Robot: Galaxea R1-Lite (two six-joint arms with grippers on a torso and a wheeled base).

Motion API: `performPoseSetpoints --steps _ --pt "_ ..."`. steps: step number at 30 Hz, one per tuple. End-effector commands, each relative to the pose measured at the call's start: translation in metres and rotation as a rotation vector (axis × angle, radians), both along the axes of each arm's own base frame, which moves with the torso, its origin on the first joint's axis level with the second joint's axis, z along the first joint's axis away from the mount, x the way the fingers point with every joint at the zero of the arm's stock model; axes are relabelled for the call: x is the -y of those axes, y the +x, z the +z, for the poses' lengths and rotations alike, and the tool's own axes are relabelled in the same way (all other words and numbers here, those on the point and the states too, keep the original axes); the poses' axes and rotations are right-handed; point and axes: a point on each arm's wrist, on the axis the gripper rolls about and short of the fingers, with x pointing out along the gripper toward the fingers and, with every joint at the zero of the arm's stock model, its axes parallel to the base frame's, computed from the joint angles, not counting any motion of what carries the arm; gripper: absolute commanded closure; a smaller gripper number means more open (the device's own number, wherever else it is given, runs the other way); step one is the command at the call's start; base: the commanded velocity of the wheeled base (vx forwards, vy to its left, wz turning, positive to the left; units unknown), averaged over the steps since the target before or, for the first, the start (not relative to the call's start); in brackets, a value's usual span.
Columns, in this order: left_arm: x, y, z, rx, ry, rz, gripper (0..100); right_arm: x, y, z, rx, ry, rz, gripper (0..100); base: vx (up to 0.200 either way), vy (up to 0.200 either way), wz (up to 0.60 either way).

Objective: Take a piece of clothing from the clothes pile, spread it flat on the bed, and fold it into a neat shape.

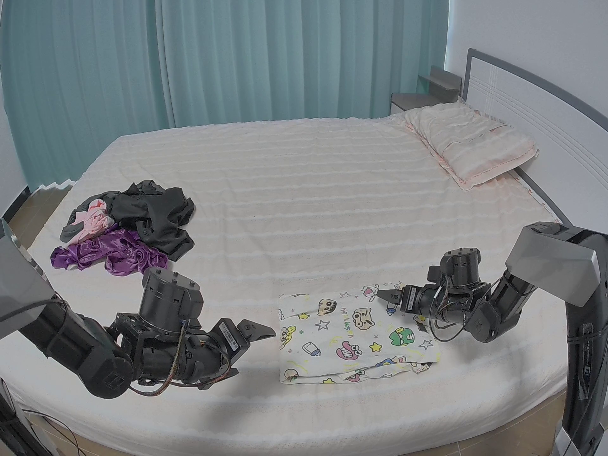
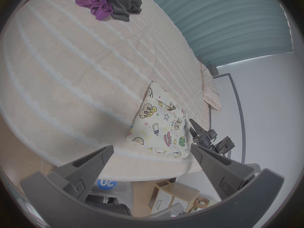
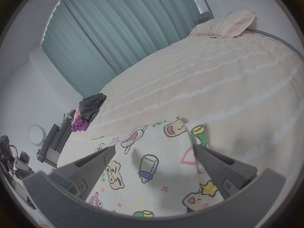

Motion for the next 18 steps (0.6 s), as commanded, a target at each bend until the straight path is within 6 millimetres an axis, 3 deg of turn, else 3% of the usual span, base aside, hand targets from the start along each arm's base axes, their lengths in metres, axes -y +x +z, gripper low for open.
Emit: performPoseSetpoints --steps 1,2,18 --pt "0.000 0.001 -0.003 -0.009 0.005 0.002 0 0.000 0.002 -0.001 -0.001 0.006 -0.001 0 0.000 0.000 0.00" --pt "0.000 0.001 -0.003 -0.009 0.005 0.002 0 0.001 0.002 -0.001 -0.001 0.006 -0.003 100 0.000 0.000 0.00" --pt "0.000 0.001 -0.003 -0.007 0.005 0.007 0 0.021 0.011 0.004 0.022 0.015 -0.072 100 0.000 0.000 0.00"
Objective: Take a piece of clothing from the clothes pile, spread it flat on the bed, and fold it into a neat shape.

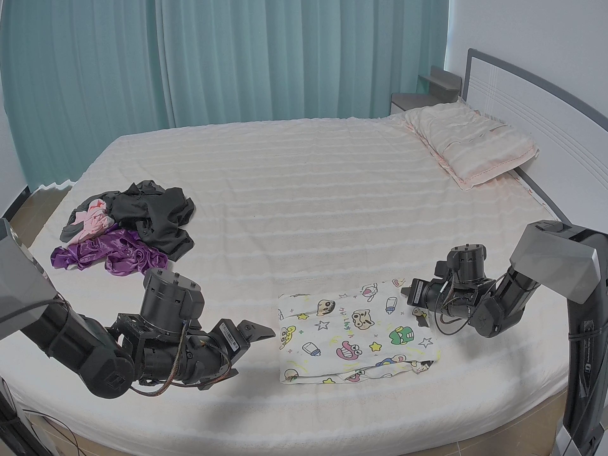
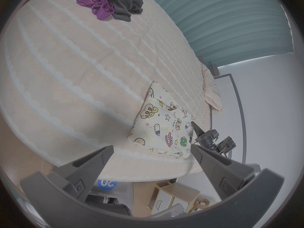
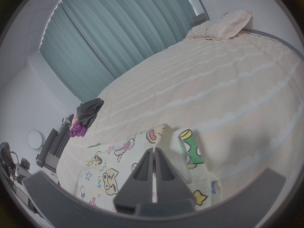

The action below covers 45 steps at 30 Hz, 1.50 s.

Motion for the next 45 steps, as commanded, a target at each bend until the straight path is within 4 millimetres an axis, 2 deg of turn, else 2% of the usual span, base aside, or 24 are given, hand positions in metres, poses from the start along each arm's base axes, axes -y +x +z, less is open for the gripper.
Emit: performPoseSetpoints --steps 1,19,20,24,26,31,32,36,39,41,45 --pt "0.000 0.000 -0.001 -0.003 0.002 0.002 0 0.007 0.002 0.003 0.010 0.002 -0.020 100 0.000 0.000 0.00" --pt "-0.001 0.000 -0.001 -0.004 0.002 0.003 0 0.017 0.004 0.003 0.008 -0.013 -0.069 100 0.000 0.000 0.00" --pt "-0.001 0.000 -0.001 -0.004 0.002 0.003 0 0.017 0.004 0.003 0.008 -0.013 -0.069 0 0.000 0.000 0.00" --pt "-0.001 0.000 -0.002 -0.006 0.003 0.005 0 0.018 0.002 0.004 0.012 -0.010 -0.069 0 0.000 0.000 0.00" --pt "-0.001 0.000 -0.002 -0.007 0.004 0.005 0 0.021 -0.005 0.014 0.019 -0.007 -0.070 0 0.000 0.000 0.00" --pt "-0.001 0.000 -0.002 -0.009 0.004 0.004 0 0.028 -0.041 0.023 -0.029 -0.018 -0.048 0 0.000 0.000 0.00" --pt "-0.001 0.000 -0.002 -0.007 0.004 0.005 0 0.031 -0.058 0.022 -0.050 -0.018 -0.028 0 0.000 0.000 0.00" --pt "-0.001 -0.001 -0.002 -0.008 0.003 0.002 0 0.036 -0.084 0.018 -0.051 -0.022 0.001 0 0.000 0.000 0.00" --pt "-0.001 -0.001 -0.002 -0.008 0.005 0.003 0 0.038 -0.103 0.007 -0.088 -0.058 0.026 0 0.000 0.000 0.00" --pt "-0.001 -0.001 -0.002 -0.009 0.004 0.002 0 0.039 -0.111 -0.002 -0.117 -0.078 0.043 0 0.000 0.000 0.00" --pt "-0.001 -0.001 -0.002 -0.008 0.002 0.003 0 0.036 -0.119 -0.007 -0.118 -0.078 0.061 0 0.000 0.000 0.00"
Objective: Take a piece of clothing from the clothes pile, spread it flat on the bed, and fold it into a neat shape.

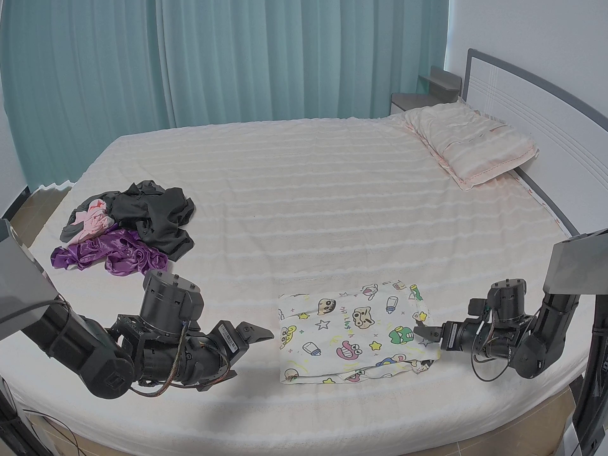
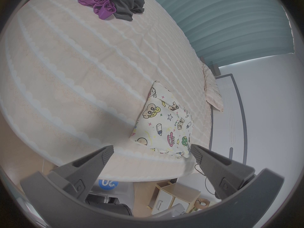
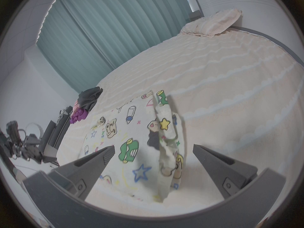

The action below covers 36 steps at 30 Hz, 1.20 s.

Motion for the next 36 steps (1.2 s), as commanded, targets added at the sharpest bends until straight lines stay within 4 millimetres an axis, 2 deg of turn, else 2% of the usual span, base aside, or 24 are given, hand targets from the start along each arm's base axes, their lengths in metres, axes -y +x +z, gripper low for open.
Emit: performPoseSetpoints --steps 1,7,8,13,24,31,32,36 --pt "0.000 0.000 0.001 0.002 -0.003 0.000 0 -0.004 -0.020 -0.013 -0.057 -0.017 0.041 0 0.000 0.000 0.00" --pt "0.000 0.000 0.001 0.002 -0.003 0.000 0 -0.015 -0.023 -0.019 -0.060 -0.018 0.080 0 0.000 0.000 0.00" --pt "0.000 0.000 0.001 0.002 -0.003 0.000 0 -0.018 -0.023 -0.020 -0.064 -0.017 0.089 100 0.000 0.000 0.00" --pt "0.000 0.000 0.001 0.002 -0.003 0.000 0 -0.019 -0.027 -0.020 -0.074 -0.018 0.095 100 0.000 0.000 0.00" --pt "0.001 0.001 0.000 0.001 0.000 0.000 0 -0.003 -0.052 -0.011 -0.116 -0.030 0.072 100 0.000 0.000 0.00" --pt "0.003 0.006 -0.006 0.001 0.026 0.017 0 0.001 -0.053 -0.013 -0.129 -0.031 0.076 100 0.000 0.000 0.00" --pt "0.004 0.008 -0.006 0.009 0.034 0.025 0 0.000 -0.052 -0.015 -0.130 -0.031 0.076 0 0.000 0.000 0.00" --pt "0.013 0.013 -0.003 0.046 0.064 0.041 0 0.003 -0.046 -0.011 -0.087 -0.024 0.065 0 0.000 0.000 0.00"
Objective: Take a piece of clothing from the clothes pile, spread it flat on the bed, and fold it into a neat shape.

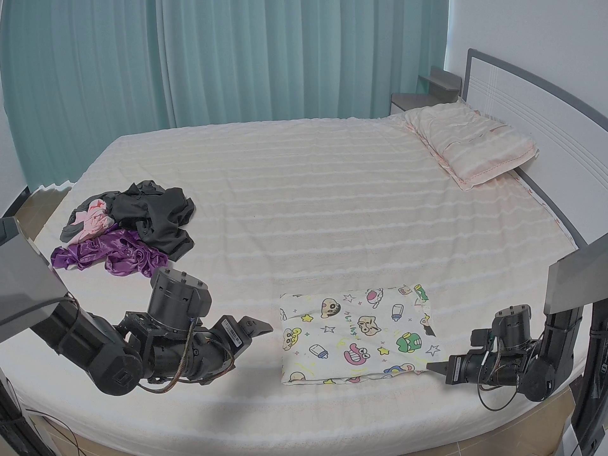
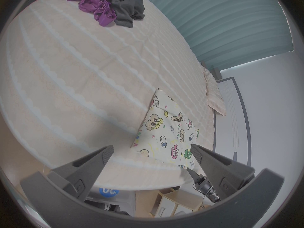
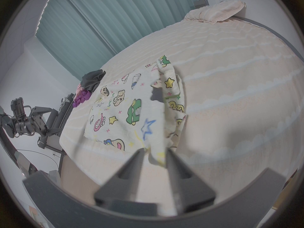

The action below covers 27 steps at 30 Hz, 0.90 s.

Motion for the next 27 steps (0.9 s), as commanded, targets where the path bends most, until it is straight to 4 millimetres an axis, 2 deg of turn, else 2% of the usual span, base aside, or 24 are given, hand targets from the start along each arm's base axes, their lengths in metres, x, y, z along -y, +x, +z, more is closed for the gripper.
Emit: performPoseSetpoints --steps 1,5,6,9,10,14,19,21,27 --pt "0.012 0.004 -0.001 0.021 0.024 -0.014 0 0.003 0.007 0.003 0.048 0.010 -0.015 0 0.000 0.000 0.00" --pt "0.018 0.013 -0.002 0.074 0.080 -0.046 0 0.003 0.018 0.009 0.106 0.027 -0.026 0 0.000 0.000 0.00" --pt "0.021 0.025 -0.017 0.079 0.140 -0.082 0 0.000 0.032 0.012 0.149 0.041 -0.037 0 0.000 0.000 0.00" --pt "0.028 0.036 -0.036 0.069 0.197 -0.132 0 -0.002 0.045 0.013 0.160 0.053 -0.044 0 0.000 0.000 0.00" --pt "0.033 0.043 -0.048 0.060 0.216 -0.154 0 -0.004 0.052 0.007 0.131 0.045 -0.044 0 0.000 0.000 0.00" --pt "0.047 0.063 -0.071 0.095 0.198 -0.171 0 -0.009 0.075 0.001 0.106 0.048 -0.047 0 0.000 0.000 0.00" --pt "0.055 0.072 -0.090 0.210 0.232 -0.243 0 -0.014 0.085 -0.012 0.064 0.041 -0.042 0 0.000 0.000 0.00" --pt "0.055 0.073 -0.097 0.226 0.264 -0.273 0 -0.016 0.088 -0.012 0.070 0.041 -0.040 0 0.000 0.000 0.00" --pt "0.064 0.078 -0.099 0.250 0.271 -0.289 0 -0.029 0.086 -0.013 0.036 0.031 -0.004 0 0.000 0.000 0.00"
